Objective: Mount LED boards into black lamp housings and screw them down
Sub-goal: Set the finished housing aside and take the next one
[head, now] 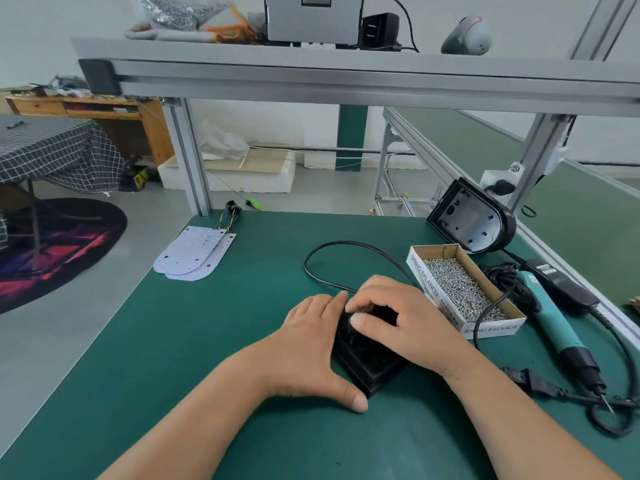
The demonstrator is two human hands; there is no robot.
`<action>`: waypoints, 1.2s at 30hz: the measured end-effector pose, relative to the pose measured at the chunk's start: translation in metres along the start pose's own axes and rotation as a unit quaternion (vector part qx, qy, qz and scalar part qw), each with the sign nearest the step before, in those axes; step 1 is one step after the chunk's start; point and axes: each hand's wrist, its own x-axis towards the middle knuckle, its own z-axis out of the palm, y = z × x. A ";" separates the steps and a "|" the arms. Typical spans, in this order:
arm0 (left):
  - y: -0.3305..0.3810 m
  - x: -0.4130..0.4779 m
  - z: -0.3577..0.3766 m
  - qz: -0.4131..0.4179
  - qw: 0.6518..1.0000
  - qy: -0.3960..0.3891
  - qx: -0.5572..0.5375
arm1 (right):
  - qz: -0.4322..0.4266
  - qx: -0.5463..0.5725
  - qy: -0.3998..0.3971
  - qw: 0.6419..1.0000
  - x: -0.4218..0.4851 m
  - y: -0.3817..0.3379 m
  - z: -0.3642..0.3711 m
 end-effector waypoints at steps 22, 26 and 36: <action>-0.024 0.022 0.004 -0.035 0.869 0.225 -0.439 | 0.052 0.059 0.038 0.996 0.005 0.006 0.002; -0.019 0.023 0.005 -0.040 0.777 0.202 -0.595 | 0.062 0.079 0.092 0.991 0.007 0.007 0.006; -0.009 0.021 0.003 -0.046 0.681 0.158 -0.714 | 0.071 0.100 0.121 0.985 0.012 0.008 0.010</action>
